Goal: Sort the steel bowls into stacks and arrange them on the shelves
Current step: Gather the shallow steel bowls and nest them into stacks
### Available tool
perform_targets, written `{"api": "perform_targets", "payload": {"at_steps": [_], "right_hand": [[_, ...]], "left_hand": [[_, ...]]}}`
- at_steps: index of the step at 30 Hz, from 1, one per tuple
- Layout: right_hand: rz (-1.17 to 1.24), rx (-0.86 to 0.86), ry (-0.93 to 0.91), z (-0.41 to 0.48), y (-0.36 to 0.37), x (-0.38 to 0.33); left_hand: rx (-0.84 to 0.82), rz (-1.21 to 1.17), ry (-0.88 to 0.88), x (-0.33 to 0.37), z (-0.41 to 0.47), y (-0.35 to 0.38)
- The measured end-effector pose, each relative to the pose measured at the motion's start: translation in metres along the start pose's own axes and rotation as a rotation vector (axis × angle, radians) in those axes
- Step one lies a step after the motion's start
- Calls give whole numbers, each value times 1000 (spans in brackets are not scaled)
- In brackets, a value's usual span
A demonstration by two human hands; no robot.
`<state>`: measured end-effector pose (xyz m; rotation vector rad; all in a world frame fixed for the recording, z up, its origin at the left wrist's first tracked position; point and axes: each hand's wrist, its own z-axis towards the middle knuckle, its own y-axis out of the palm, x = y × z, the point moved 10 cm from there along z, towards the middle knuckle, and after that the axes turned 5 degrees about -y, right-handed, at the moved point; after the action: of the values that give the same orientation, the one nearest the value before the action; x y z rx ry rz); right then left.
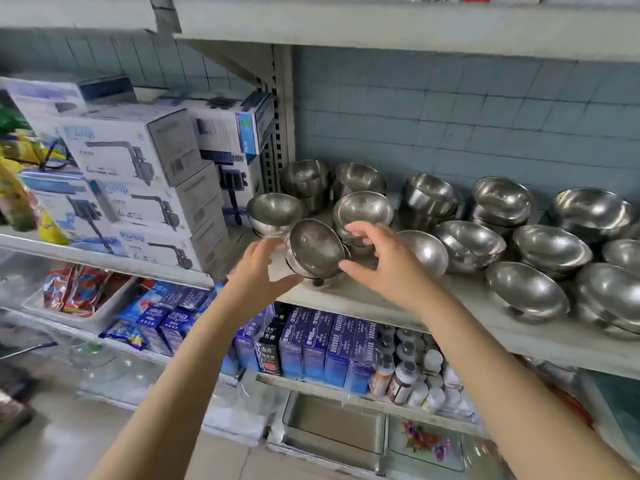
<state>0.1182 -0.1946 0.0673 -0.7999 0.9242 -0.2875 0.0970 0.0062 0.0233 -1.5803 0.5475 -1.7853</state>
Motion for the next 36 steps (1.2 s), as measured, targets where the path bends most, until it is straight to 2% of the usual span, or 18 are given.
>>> {"api": "perform_targets", "payload": {"at_steps": [5, 9, 13, 16, 19, 27, 30, 32, 34, 36], "right_hand": [[-35, -85, 109, 35, 40, 17], [-47, -128, 218, 43, 63, 41], [-56, -139, 291, 49, 75, 54], [-173, -164, 287, 56, 76, 50], [-288, -258, 267, 61, 81, 44], [-372, -474, 210, 78, 82, 39], [-378, -503, 170, 79, 84, 37], [-283, -449, 187, 70, 72, 38], [-213, -272, 245, 53, 40, 50], [-296, -117, 361, 25, 4, 75]], "left_hand": [[-136, -126, -52, -23, 24, 32], [-125, -192, 20, -38, 35, 51], [-145, -277, 18, -50, 45, 57], [-164, -310, 66, -54, 51, 55], [-193, -278, 83, -55, 57, 55], [-282, -299, 81, -58, 65, 58], [-293, -308, 76, -56, 63, 58], [-294, -305, 74, -54, 61, 58], [-298, -302, 64, -53, 61, 58], [-307, -312, 45, -54, 60, 60]]}}
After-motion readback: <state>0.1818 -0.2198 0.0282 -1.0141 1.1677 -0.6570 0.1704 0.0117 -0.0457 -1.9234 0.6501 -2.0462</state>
